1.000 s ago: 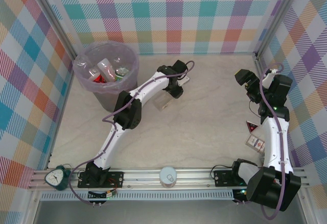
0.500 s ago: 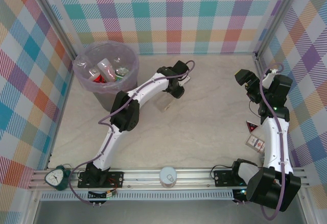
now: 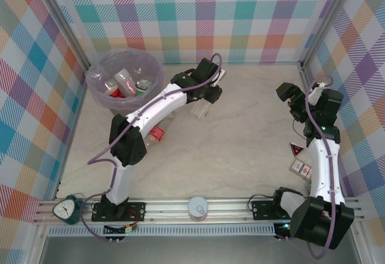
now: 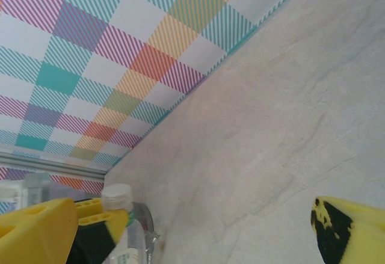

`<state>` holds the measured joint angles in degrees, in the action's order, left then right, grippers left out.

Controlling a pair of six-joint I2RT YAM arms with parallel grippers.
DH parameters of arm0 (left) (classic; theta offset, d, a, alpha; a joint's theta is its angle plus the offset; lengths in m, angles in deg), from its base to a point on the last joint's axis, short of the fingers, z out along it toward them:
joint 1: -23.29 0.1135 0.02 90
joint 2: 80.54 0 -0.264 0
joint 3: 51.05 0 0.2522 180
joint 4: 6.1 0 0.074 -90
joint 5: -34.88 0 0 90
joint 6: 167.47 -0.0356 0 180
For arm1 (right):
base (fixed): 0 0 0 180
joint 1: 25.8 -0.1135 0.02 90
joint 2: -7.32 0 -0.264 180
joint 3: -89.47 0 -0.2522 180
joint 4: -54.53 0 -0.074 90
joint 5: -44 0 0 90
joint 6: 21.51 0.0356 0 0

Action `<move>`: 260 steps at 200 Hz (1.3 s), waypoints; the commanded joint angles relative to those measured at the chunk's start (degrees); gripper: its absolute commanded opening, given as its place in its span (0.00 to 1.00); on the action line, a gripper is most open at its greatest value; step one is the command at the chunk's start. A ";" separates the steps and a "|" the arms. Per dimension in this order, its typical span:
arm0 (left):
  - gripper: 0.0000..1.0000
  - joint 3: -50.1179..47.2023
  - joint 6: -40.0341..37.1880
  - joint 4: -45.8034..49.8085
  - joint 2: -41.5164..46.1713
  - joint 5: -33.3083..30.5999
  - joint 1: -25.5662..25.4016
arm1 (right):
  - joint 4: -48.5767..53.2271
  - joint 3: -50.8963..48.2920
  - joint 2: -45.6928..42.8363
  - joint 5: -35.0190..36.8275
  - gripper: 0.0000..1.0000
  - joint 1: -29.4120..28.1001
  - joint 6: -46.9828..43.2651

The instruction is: Put the plastic bottles in the bin

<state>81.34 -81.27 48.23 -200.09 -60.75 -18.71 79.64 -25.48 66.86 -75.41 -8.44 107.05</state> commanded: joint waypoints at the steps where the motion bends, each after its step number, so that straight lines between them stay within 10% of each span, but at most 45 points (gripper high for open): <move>1: 0.17 -0.39 1.87 -1.76 3.11 -1.62 -0.59 | -1.66 -0.32 -0.20 -0.50 0.99 0.10 0.11; 97: 0.14 3.46 2.52 -7.68 20.72 -3.94 1.47 | -1.35 -0.22 -1.03 -0.81 0.99 0.13 0.25; 165: 0.02 -10.87 11.92 -24.17 33.50 -10.95 18.21 | -1.34 0.11 -0.80 -1.60 0.99 0.12 0.11; 260: 0.00 -11.49 11.15 -27.39 23.96 -20.29 27.21 | -0.19 0.63 -1.89 -2.13 0.99 0.13 -0.01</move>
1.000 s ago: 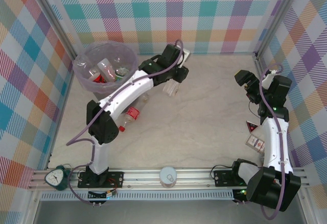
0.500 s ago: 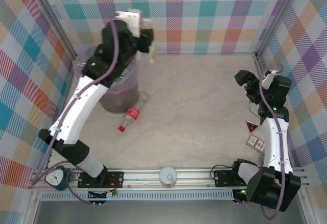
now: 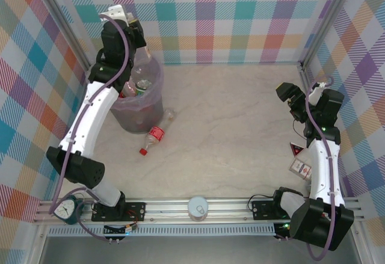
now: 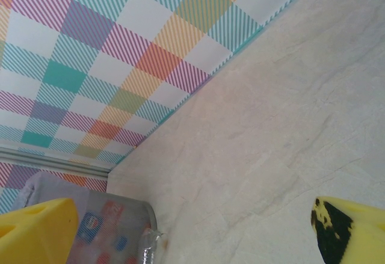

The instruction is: Put the plastic bottles in the bin

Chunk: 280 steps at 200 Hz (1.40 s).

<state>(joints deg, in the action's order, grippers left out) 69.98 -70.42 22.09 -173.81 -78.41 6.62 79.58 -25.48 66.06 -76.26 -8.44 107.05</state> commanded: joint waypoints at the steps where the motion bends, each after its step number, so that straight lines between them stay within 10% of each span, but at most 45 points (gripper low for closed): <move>1: 0.00 -0.12 0.36 -1.16 -2.42 -2.59 1.93 | -0.13 0.65 -1.08 -1.28 0.99 0.13 0.00; 156: 0.00 -12.35 3.57 4.94 -4.04 -1.11 3.92 | -1.29 0.14 0.67 -1.66 0.99 0.12 0.04; 216: 0.25 -16.60 4.70 4.74 -0.97 -2.33 4.10 | -1.73 0.13 1.29 -2.08 0.99 0.12 0.19; 280: 0.22 -10.84 0.93 7.84 0.62 -4.39 4.79 | -1.98 0.04 1.21 -2.52 0.99 0.12 0.50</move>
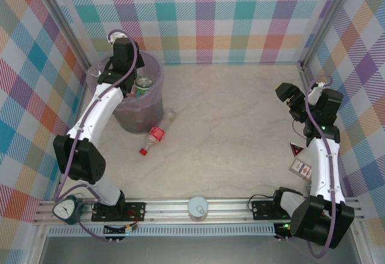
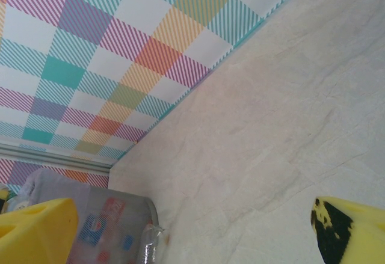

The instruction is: Put the plastic bottles in the bin

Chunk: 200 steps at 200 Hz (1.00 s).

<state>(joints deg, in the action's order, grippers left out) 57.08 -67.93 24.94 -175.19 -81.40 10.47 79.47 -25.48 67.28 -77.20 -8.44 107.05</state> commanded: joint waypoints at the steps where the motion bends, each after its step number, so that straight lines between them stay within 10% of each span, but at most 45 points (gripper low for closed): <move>1: 0.22 2.01 -1.42 5.02 2.09 -1.40 0.95 | -1.87 0.04 -0.02 -1.58 0.99 0.12 0.52; 27: 0.24 0.04 1.43 3.47 3.49 -0.37 1.77 | -2.10 0.08 0.06 -1.71 0.99 0.08 0.50; 62: 0.64 -0.67 3.56 3.84 3.68 0.10 2.80 | -1.60 0.23 -0.09 -1.60 0.99 0.10 0.17; 104: 0.84 0.14 1.12 3.98 4.86 -0.82 3.00 | -2.04 0.13 0.30 -1.75 0.99 0.01 0.50; 200: 0.73 1.30 -5.94 9.80 8.15 2.71 -0.51 | -2.50 0.40 1.21 -1.50 0.99 -1.07 0.73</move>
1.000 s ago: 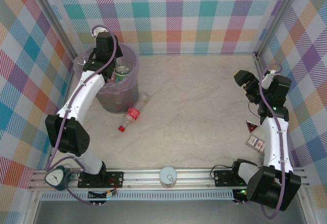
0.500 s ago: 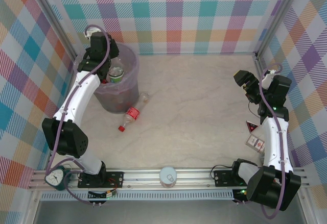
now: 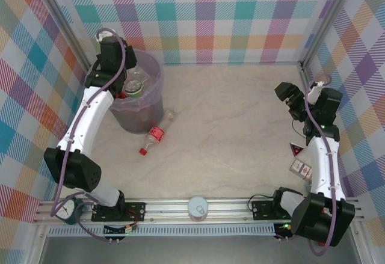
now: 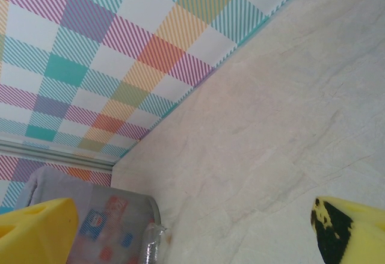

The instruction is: Put the plastic bottles in the bin

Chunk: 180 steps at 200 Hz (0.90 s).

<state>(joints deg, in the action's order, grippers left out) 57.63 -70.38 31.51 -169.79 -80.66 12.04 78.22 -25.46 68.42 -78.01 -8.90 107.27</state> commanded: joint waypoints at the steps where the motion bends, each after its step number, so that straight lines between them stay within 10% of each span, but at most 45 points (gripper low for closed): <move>1: 0.73 0.78 -3.66 3.44 2.80 2.02 -2.19 | -1.20 0.38 0.07 -0.69 0.99 -0.58 0.51; 55: 0.73 6.58 -14.34 16.79 4.48 -5.74 -18.43 | -0.29 0.63 -0.23 0.39 0.99 -0.83 0.16; 110: 0.75 3.78 -8.47 31.25 4.27 -17.67 -35.69 | -0.29 1.16 0.76 0.72 0.99 -1.08 -0.08; 180: 0.80 -8.89 1.48 30.02 -7.39 -13.72 -39.29 | 0.09 1.47 0.71 0.75 0.99 -1.55 -0.46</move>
<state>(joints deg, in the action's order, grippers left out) 51.36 -71.95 61.63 -172.96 -93.88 -27.17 78.40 -25.46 69.49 -77.11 -10.14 107.23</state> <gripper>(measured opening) 0.802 0.990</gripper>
